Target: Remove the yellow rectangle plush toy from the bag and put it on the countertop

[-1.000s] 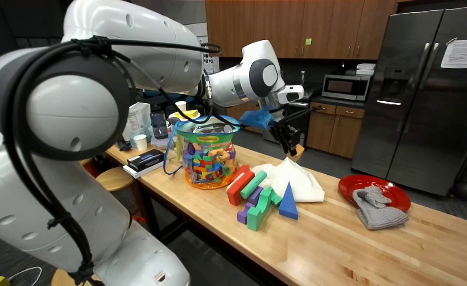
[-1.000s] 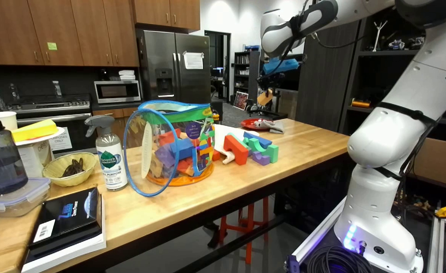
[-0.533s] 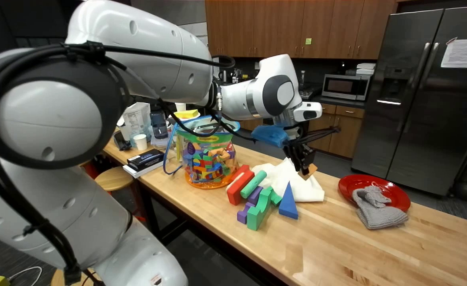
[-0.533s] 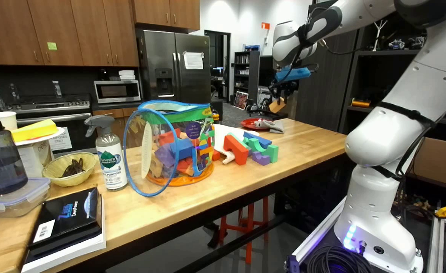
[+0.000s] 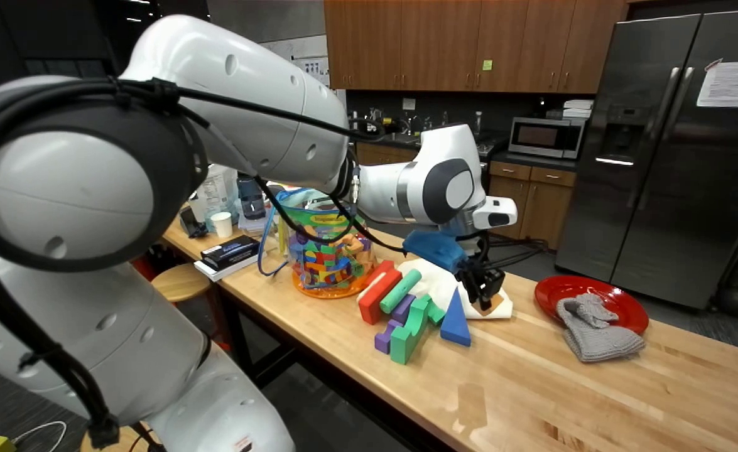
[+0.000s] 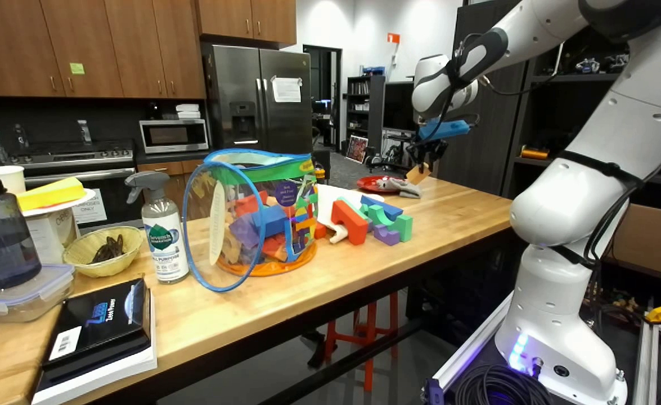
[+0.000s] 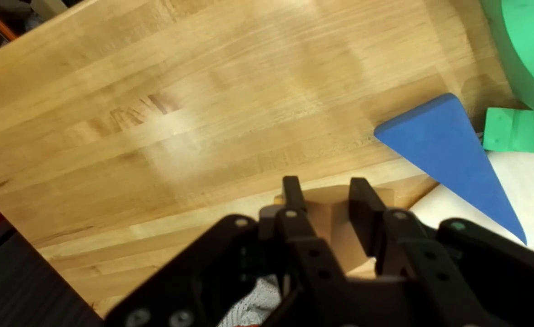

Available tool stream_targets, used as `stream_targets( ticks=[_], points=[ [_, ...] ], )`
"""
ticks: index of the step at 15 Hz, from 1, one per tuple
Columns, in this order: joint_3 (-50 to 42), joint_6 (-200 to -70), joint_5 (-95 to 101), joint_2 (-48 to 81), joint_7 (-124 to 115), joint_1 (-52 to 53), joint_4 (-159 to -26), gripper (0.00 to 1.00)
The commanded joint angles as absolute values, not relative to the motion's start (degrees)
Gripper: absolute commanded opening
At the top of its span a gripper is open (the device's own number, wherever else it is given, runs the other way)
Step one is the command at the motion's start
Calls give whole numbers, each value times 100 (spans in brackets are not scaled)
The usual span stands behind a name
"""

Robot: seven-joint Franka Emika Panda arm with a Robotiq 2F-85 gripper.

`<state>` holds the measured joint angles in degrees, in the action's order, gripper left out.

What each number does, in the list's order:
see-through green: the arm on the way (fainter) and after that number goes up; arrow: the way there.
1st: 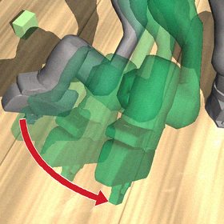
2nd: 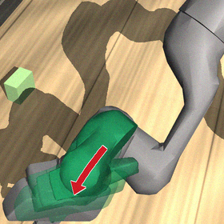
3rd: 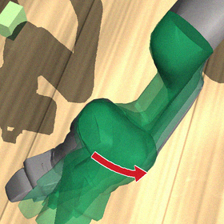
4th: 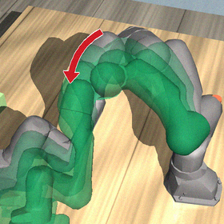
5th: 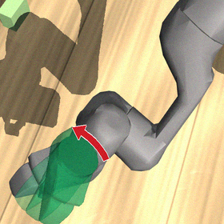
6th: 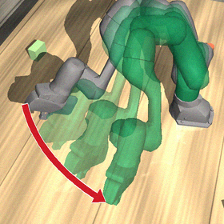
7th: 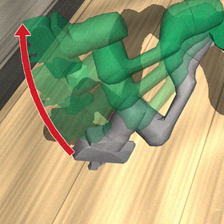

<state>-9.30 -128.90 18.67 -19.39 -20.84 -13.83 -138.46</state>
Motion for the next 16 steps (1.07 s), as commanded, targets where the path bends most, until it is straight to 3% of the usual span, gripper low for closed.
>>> stream_targets(
  ticks=[1,16],
  points=[
    [-887,-13278,1838,-1837,-1965,-1483,-14191,8],
    [-1217,-14260,1819,-859,-1522,-1776,-14262,8]
  ],
)
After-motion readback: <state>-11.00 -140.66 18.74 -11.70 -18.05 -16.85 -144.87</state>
